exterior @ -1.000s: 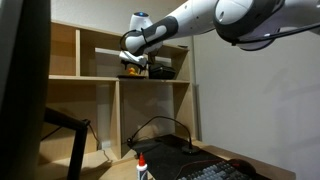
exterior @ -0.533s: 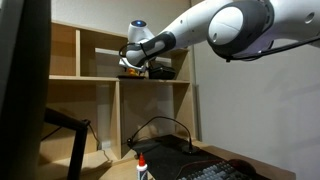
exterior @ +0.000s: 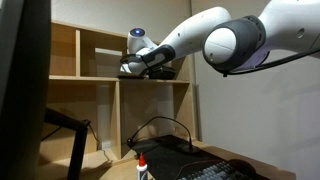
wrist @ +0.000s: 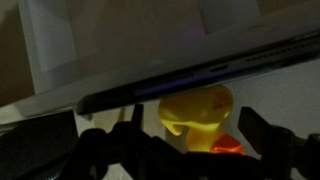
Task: Move the rubber duck to the top of the shelf
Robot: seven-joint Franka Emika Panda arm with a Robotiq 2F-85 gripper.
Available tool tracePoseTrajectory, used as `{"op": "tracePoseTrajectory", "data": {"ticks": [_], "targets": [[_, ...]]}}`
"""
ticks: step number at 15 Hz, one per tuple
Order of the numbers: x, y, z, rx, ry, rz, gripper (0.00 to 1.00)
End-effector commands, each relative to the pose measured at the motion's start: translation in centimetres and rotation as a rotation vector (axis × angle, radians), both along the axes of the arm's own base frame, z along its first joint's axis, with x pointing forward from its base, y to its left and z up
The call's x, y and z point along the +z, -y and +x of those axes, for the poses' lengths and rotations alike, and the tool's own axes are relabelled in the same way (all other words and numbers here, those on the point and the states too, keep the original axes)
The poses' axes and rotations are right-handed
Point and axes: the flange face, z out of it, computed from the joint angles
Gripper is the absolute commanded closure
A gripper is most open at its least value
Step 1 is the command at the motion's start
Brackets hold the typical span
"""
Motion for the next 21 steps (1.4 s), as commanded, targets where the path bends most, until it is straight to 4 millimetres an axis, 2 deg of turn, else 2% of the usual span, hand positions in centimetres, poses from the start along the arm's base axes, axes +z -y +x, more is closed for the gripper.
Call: {"op": "tracePoseTrajectory", "data": {"ticks": [1,6,7,9,11,13,15,18,21], "targets": [[-0.3,0.3,0.3,-0.02,0.032,-0.01,0.34],[0.4,0.2,0.0,-0.017,0.008,0.028,0.67],[0.8,0.1,-0.2,-0.011,0.001,0.038,0.71],[2.6,-0.5,-0.9,0.004,-0.019,0.075,0.73],[5.4,-1.2,-2.1,0.02,-0.038,0.115,0.79],[8.9,-1.8,-3.8,0.035,-0.087,0.167,0.81],[12.6,-2.0,-6.4,0.031,-0.188,0.232,0.84],[16.6,-1.0,-10.1,-0.014,-0.332,0.299,0.85],[18.7,0.8,-13.5,-0.072,-0.476,0.373,0.85]]}}
